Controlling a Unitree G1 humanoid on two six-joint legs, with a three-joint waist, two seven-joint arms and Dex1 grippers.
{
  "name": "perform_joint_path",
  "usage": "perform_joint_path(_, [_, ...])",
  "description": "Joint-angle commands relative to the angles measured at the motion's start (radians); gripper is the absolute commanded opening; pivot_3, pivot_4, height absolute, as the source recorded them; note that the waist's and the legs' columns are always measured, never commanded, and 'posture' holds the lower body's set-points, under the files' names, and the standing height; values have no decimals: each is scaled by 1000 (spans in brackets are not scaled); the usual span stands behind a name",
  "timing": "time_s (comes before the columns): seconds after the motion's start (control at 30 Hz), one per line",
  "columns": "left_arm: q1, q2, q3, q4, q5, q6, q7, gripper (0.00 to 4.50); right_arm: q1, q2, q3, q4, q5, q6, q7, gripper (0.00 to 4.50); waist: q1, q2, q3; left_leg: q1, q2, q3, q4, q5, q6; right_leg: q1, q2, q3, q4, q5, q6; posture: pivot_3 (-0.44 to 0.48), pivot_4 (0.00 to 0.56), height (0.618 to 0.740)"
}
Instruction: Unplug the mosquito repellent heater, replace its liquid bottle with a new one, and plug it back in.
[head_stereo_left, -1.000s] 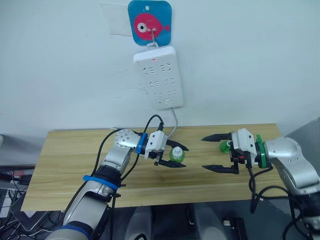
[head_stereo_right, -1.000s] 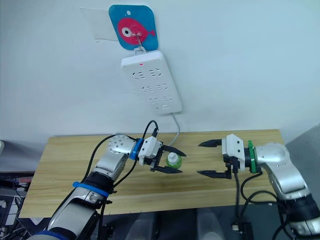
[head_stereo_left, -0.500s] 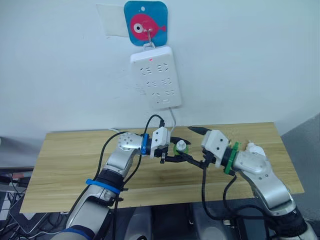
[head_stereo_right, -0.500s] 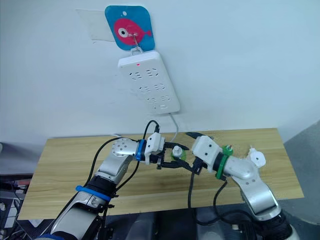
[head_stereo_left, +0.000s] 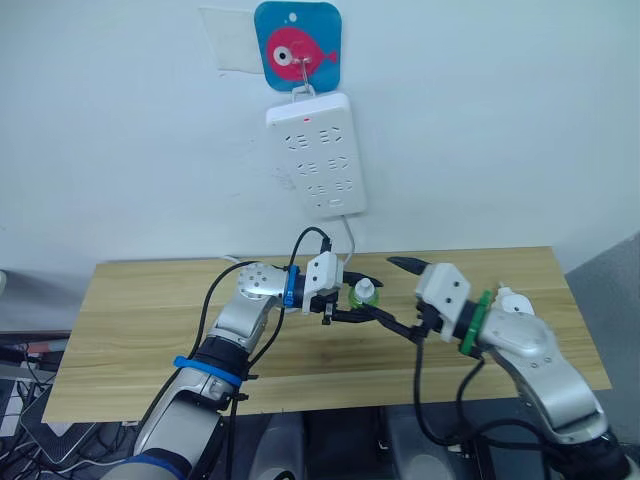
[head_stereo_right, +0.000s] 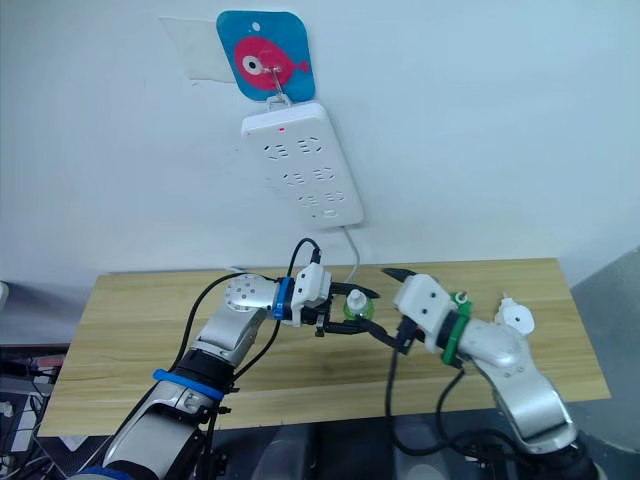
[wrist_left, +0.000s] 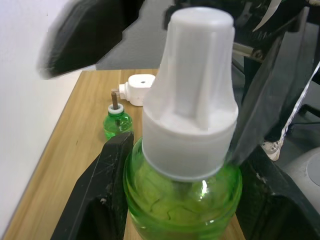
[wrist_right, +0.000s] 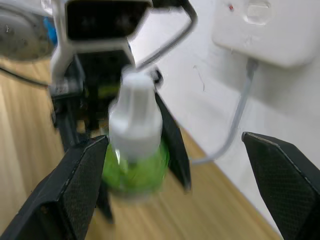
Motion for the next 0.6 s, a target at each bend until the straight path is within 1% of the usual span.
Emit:
perform_joint_path(0.03, [-1,2,5,-28,-14,-4,-17,2269,35,-40,-96,-53,65,-2,32,4465,-2,0,0,0,0,0,0,0,0,0,0,0,0,0,0,-80,250,740])
perform_joint_path(0.17, [-6,1,7,-17,-11,-8,-22,2269,58,-68,-94,-93,137,15,92,4465,-13,0,0,1,2,0,-1,0,0,0,3,-1,1,0,0,-85,249,740])
perform_joint_path(0.27, [-15,-8,6,-8,-9,-10,-19,2269,37,-52,-27,-116,133,25,89,4465,-20,0,0,1,2,1,0,0,0,0,2,0,1,0,0,-85,253,740])
perform_joint_path(0.47, [-21,-15,7,-1,-8,-13,-20,2269,-71,50,125,-68,51,36,9,4465,-24,0,0,1,2,-1,0,0,0,0,2,-1,1,0,0,-84,261,740])
perform_joint_path(0.6, [-17,-17,5,-9,-7,-9,-16,2269,-120,112,179,12,-23,20,-56,4465,-24,0,0,1,2,-1,0,0,0,0,2,-1,1,0,0,-78,262,740])
